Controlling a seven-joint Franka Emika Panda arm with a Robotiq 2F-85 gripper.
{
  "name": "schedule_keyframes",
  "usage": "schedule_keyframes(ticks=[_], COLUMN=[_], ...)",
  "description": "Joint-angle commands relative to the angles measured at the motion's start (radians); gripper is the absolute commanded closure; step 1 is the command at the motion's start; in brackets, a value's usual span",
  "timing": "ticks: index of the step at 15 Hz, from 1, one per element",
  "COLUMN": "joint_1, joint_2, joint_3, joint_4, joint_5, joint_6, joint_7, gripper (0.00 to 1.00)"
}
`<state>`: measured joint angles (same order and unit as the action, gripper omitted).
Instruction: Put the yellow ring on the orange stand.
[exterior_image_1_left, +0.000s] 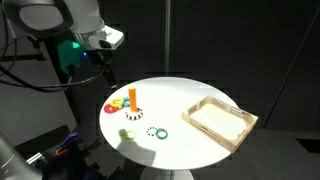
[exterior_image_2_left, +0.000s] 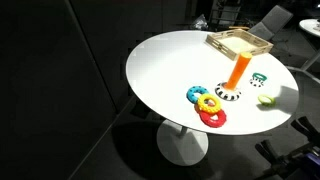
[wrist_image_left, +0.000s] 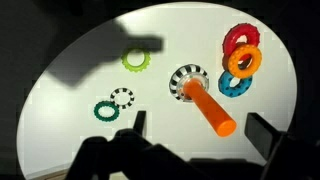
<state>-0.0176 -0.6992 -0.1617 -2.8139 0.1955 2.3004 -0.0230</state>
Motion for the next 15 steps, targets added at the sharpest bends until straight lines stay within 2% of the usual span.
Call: schedule_keyframes(ticks=[1,5,15], joint_1=[-0.012,-0.008,0.021], joint_2=[0.001,0.016,0.3], joint_3=[0.011,0.013,0.082], joint_4=[0.002,0.009,0.116], joint_5=[0.009,0.011,-0.02], joint_6=[-0.005,-0.002,0.019], joint_7=[-0.007,-0.006,-0.016], gripper=[0.0,0.0,0.0])
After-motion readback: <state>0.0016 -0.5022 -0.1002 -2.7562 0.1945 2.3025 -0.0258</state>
